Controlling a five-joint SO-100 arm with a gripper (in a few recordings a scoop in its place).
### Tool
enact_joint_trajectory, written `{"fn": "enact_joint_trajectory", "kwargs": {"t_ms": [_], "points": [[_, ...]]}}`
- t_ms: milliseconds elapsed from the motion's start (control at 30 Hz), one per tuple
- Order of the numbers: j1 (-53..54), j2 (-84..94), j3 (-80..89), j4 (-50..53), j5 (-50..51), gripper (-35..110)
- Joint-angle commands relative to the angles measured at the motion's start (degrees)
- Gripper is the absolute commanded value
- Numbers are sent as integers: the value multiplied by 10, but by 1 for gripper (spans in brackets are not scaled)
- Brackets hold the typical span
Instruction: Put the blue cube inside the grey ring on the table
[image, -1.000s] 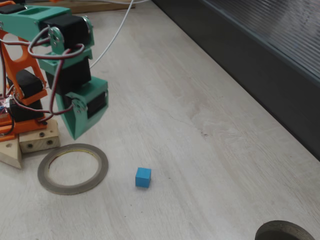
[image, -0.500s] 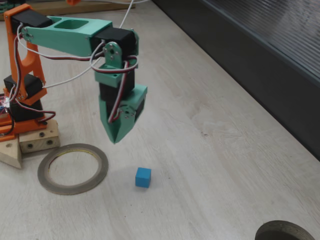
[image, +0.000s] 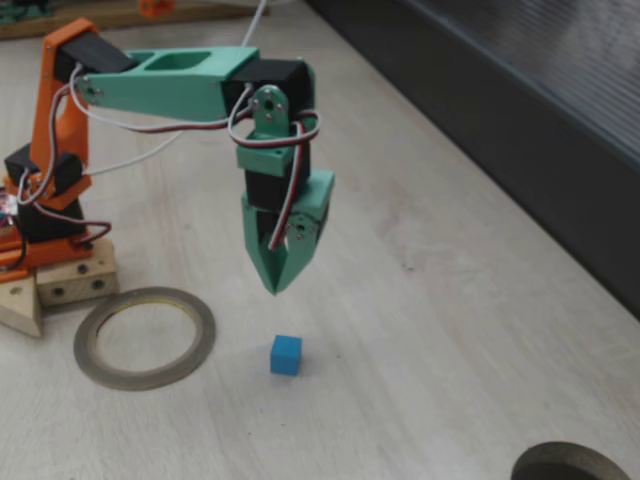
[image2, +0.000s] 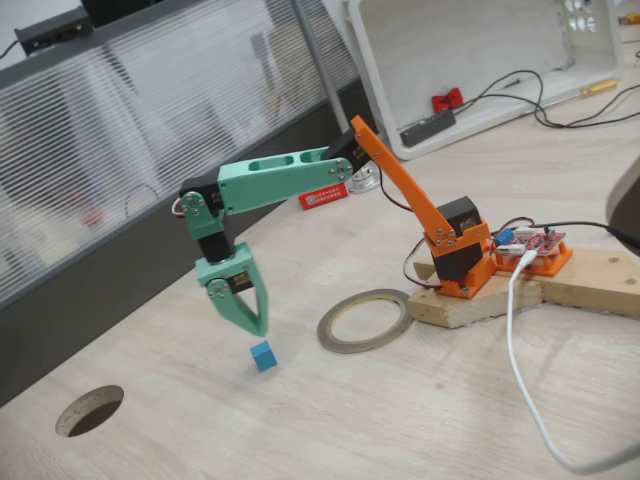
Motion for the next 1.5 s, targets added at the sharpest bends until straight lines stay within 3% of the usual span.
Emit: {"fn": "enact_joint_trajectory", "kwargs": {"t_ms": [0, 300, 567, 1467], "points": [[4, -7, -28, 3, 4, 0], [11, -10, -22, 4, 4, 0], [86, -10, -21, 8, 7, 0], [85, -11, -21, 6, 7, 0]]}}
